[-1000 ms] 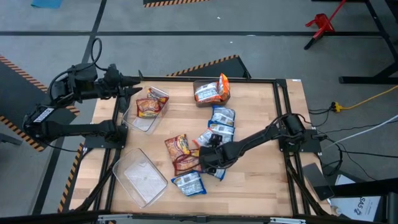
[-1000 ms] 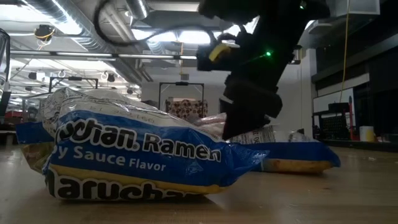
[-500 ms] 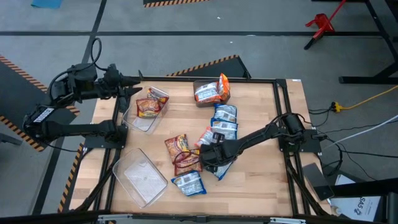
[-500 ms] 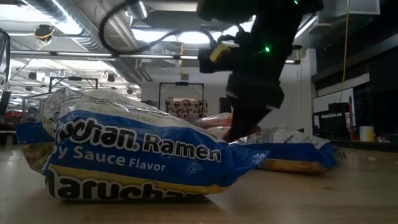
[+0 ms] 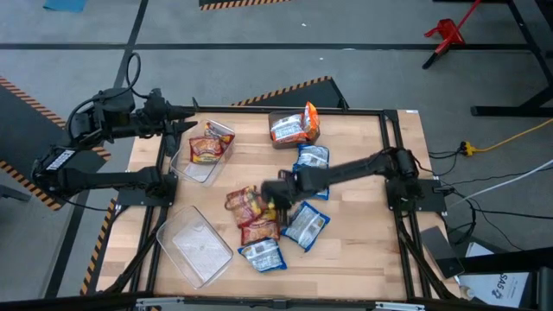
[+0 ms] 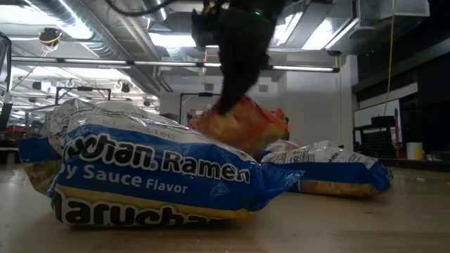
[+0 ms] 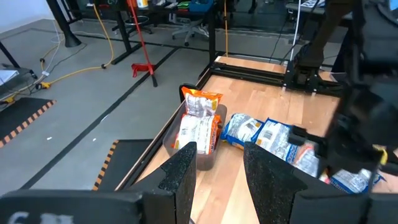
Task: Sort Maruchan noodles
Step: Put the orange noodle pack into the black bin
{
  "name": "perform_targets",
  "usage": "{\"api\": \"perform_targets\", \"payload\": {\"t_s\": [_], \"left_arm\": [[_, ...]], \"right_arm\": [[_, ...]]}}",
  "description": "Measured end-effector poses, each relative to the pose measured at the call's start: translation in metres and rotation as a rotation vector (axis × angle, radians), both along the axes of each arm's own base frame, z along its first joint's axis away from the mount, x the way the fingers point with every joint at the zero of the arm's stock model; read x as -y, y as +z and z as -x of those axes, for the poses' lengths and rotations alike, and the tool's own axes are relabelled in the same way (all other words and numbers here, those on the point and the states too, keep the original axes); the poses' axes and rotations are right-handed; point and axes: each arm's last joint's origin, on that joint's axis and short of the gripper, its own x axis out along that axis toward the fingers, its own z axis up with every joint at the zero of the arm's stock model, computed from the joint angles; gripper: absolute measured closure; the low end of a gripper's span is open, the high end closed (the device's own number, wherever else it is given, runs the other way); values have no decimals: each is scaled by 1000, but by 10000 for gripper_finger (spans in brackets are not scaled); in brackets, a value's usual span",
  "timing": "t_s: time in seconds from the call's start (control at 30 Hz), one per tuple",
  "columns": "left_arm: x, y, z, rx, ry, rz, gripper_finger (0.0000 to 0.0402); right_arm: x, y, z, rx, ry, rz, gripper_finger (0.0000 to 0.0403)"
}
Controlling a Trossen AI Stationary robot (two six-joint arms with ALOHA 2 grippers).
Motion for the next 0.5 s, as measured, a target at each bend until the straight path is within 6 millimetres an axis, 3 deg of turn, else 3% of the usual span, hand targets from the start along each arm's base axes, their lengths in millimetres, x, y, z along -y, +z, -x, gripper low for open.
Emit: {"api": "perform_targets", "payload": {"t_s": [0.23,0.5], "left_arm": [[0,0,0,0,-1,-2,275],[0,0,0,-11,-4,-23,275]], "right_arm": [[57,62,-10,68,44,79,400],[137,115,2,93,28,304,401]]}}
